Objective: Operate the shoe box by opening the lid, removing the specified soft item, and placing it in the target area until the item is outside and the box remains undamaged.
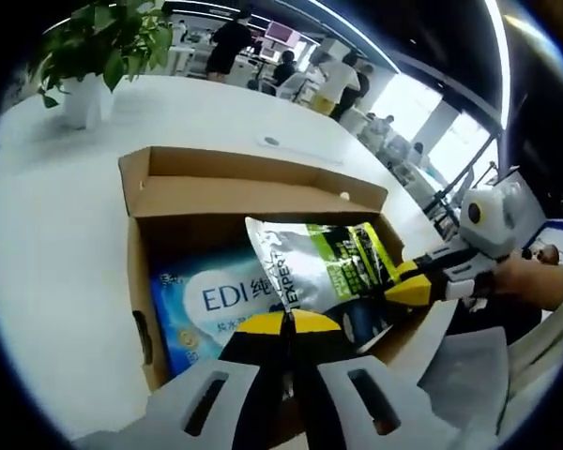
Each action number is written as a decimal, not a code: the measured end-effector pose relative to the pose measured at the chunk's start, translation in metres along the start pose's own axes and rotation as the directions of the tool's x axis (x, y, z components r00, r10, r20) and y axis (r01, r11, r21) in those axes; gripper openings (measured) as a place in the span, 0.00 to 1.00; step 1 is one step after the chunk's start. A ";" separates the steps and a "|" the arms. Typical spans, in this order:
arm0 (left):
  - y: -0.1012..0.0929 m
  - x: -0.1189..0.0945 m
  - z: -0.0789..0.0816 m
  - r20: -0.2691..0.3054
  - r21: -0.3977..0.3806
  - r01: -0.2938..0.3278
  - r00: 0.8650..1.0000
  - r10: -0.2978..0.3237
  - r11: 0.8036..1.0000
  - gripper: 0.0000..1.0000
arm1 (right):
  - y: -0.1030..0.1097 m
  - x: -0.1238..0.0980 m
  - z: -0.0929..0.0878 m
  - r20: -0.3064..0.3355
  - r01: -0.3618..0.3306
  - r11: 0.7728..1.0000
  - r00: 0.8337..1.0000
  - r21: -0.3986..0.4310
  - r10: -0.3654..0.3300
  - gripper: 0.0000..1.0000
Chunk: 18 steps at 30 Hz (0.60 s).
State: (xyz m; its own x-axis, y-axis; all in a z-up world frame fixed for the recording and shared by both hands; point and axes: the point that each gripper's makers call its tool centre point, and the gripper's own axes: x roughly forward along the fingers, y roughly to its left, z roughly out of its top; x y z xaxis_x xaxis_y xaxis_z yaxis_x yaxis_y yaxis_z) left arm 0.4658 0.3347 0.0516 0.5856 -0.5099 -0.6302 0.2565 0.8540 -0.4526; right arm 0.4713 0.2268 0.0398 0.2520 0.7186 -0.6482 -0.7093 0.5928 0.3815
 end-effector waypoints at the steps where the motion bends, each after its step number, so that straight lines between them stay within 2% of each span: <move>1: -0.001 -0.001 0.001 0.002 0.001 -0.001 1.000 0.001 1.000 0.00 | -0.001 -0.001 0.002 0.007 -0.001 1.000 1.000 0.004 0.001 0.03; 8: -0.017 -0.006 0.011 0.004 0.040 -0.016 1.000 0.016 0.999 0.00 | -0.002 -0.020 0.015 0.045 0.015 0.998 0.999 0.054 -0.018 0.01; 18: -0.048 -0.005 0.027 0.014 0.094 -0.002 1.000 0.000 0.996 0.00 | -0.015 -0.054 0.025 0.085 0.023 0.987 0.996 0.157 -0.037 0.00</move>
State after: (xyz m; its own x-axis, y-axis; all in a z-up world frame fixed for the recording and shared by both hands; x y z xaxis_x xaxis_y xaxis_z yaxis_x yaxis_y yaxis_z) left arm 0.4711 0.2986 0.0933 0.5967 -0.5080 -0.6212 0.3265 0.8608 -0.3904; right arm 0.4847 0.1879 0.0852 0.3332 0.7245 -0.6034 -0.5913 0.6590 0.4648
